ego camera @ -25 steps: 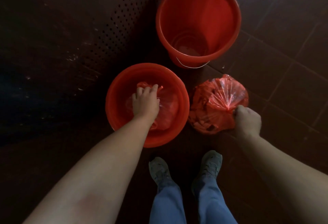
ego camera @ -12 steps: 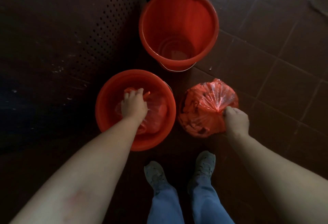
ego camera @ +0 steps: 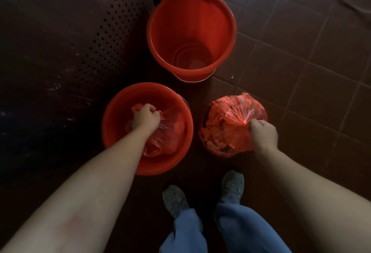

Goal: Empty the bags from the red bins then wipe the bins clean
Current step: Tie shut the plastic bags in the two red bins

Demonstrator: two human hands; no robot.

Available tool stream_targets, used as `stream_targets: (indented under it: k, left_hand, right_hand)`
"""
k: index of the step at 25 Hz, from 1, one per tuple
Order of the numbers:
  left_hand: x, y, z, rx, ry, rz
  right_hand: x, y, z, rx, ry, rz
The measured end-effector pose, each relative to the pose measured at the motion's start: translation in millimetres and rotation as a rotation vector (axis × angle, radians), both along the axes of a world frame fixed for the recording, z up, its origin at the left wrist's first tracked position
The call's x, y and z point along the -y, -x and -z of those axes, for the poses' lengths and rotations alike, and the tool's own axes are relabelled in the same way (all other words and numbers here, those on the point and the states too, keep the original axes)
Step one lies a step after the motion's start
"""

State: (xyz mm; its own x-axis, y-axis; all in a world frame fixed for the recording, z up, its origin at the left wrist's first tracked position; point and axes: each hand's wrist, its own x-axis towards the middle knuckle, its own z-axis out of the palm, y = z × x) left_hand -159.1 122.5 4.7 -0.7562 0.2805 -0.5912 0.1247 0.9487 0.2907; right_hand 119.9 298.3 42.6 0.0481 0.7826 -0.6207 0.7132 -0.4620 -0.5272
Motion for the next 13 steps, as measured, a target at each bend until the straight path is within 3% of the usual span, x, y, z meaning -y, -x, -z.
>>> stream_targets:
  k: [2,7,13]
  left_hand:
    - [11.1,9.6,-26.1,0.082,-0.009,-0.104]
    - [31.8,22.5,-90.9,0.291,-0.001,-0.095]
    - [23.5,16.6,-173.0,0.294,-0.014,0.029]
  right_hand:
    - [-0.1,-5.8,-20.3,0.015,0.015,0.014]
    - [2.8,-4.8,-67.5,0.040,0.057,-0.053]
    - [-4.3,6.2,-133.4,0.037,0.103,0.016]
